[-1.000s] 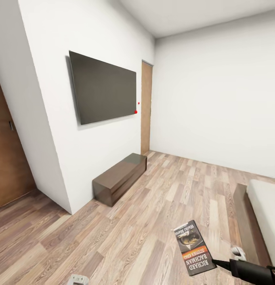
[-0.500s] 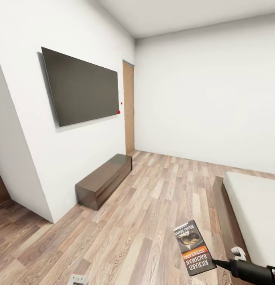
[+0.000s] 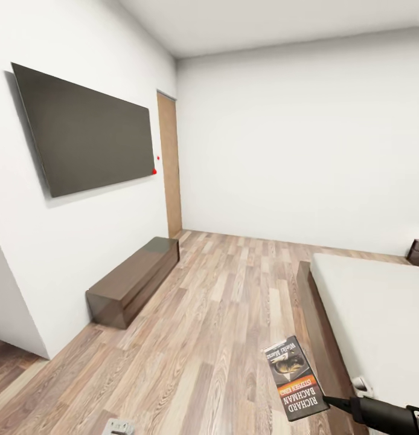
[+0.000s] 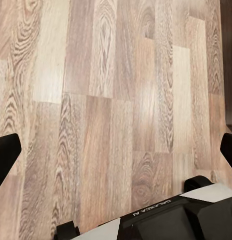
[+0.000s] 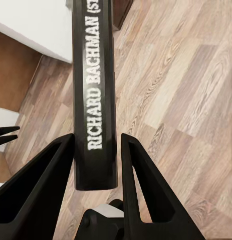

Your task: In the bedroom, move the book from the bed onto either nightstand, and place the two sandals side by side next to the bed.

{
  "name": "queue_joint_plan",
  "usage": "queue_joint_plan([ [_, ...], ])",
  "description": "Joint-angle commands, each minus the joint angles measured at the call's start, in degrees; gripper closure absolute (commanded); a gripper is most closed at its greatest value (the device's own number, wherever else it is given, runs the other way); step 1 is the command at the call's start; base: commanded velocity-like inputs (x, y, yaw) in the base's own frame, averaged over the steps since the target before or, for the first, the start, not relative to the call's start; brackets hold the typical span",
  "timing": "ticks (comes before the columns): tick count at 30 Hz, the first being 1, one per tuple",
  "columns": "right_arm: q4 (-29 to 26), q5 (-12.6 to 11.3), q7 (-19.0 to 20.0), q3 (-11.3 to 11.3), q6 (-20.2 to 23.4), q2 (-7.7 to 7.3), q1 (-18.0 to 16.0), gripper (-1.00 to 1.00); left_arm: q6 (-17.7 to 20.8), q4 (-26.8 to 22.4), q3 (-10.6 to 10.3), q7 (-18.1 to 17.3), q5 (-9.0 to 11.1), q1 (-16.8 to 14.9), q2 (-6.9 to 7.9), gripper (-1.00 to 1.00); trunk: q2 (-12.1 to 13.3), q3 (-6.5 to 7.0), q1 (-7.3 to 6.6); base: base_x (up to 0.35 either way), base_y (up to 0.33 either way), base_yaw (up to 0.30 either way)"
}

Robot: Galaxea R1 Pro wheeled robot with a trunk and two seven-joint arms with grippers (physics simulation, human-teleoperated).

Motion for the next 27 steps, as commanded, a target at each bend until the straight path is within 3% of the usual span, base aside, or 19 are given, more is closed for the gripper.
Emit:
queue_joint_plan([
  [1,-0.05,-0.69,0.09,0.18,0.59,-0.03,-0.08,1.0,-0.31,-0.01,0.38,-0.14,-0.61,-0.03,0.02,-1.0,-0.11,-0.11,0.03,0.0,0.0,-0.281],
  [27,-0.04,-0.69,0.05,0.17,0.59,-0.03,-0.08,1.0,-0.31,-0.01,0.38,-0.14,-0.61,-0.03,0.02,-1.0,-0.11,-0.11,0.03,0.0,0.0,-0.28],
])
